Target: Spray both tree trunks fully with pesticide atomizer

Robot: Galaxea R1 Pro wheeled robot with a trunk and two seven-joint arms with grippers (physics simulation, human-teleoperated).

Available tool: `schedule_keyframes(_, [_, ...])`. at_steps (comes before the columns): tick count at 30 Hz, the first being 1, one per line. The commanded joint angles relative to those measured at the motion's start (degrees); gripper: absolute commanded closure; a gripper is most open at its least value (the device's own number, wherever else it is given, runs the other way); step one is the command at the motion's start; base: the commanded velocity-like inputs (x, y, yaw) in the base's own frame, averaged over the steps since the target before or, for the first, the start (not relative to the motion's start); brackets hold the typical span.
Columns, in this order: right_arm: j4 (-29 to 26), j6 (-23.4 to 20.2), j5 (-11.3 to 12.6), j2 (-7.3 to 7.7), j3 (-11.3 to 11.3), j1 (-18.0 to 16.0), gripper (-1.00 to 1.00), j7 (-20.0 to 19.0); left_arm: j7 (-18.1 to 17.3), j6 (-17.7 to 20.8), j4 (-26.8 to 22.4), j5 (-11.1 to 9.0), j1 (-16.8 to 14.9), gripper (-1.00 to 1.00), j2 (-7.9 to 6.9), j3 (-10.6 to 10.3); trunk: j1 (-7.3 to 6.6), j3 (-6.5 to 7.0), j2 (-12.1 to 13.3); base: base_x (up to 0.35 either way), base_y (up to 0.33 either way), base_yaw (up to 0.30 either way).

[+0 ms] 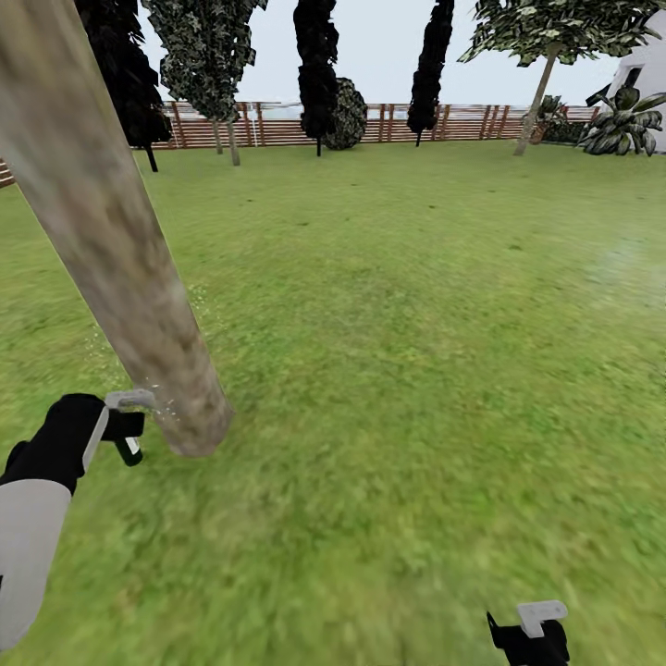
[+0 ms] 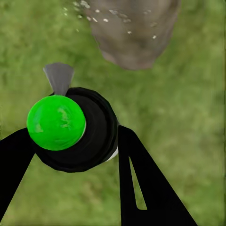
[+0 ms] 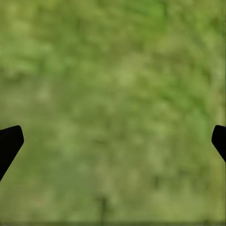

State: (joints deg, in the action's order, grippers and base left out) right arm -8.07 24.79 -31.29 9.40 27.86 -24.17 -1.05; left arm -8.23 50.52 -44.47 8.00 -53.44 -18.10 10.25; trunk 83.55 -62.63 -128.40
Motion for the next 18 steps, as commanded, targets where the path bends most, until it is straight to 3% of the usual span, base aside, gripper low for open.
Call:
schedule_keyframes(1, [0.03,0.00,0.00,0.00,0.00,0.00,-1.00,0.00,-0.02,0.05,0.00,-0.01,-0.09,1.00,-0.05,-0.17,0.00,0.00,0.00,0.000,0.000,0.000])
schedule_keyframes(2, [0.06,0.00,0.00,0.00,0.00,0.00,-1.00,0.00,-0.03,1.12,-0.04,-0.01,-0.73,1.00,-0.08,-3.39,0.00,0.00,0.00,0.000,0.000,0.000])
schedule_keyframes(3, [0.07,0.00,0.00,0.00,0.00,0.00,-1.00,0.00,-0.08,2.95,-0.02,-0.09,-2.11,1.00,-0.06,-5.02,0.00,0.00,0.00,0.000,0.000,0.000])
schedule_keyframes(5, [0.03,0.00,0.00,0.07,0.00,0.00,-1.00,0.00,-1.42,4.53,0.00,0.00,-3.21,1.00,-0.12,-6.07,0.00,0.00,0.00,0.000,0.000,0.000])
schedule_keyframes(6, [0.02,0.00,0.00,0.13,0.00,0.00,-1.00,0.00,-1.74,4.72,0.00,0.01,-3.35,1.00,-0.65,-6.20,0.00,0.00,0.00,0.000,0.000,0.000])
schedule_keyframes(8, [0.00,0.00,0.00,0.17,0.00,0.00,-1.00,0.00,-2.02,4.76,0.07,-0.08,-3.09,1.00,-3.27,-6.34,0.00,0.00,0.00,0.000,0.000,0.000])
schedule_keyframes(10, [0.05,0.00,0.00,0.17,0.00,0.00,-1.00,0.00,-2.31,4.52,0.08,-0.09,-2.73,1.00,-4.60,-6.38,0.00,0.00,0.00,0.000,0.000,0.000])
schedule_keyframes(13, [0.06,0.00,0.00,0.18,0.00,0.00,-1.00,0.00,-6.29,4.09,0.14,0.01,-2.41,1.00,-5.05,-6.46,0.00,0.00,0.00,0.000,0.000,0.000])
schedule_keyframes(17, [0.07,0.00,0.00,0.18,0.00,0.00,-1.00,0.00,-6.95,4.14,0.09,-0.07,-2.37,1.00,-4.67,-6.51,0.00,0.00,0.00,0.022,-0.006,0.000])
schedule_keyframes(18, [0.07,0.00,0.00,0.18,0.00,0.00,-1.00,0.00,-6.97,4.16,0.12,-0.10,-2.37,1.00,-4.61,-7.33,0.00,0.00,0.00,0.162,-0.138,0.000])
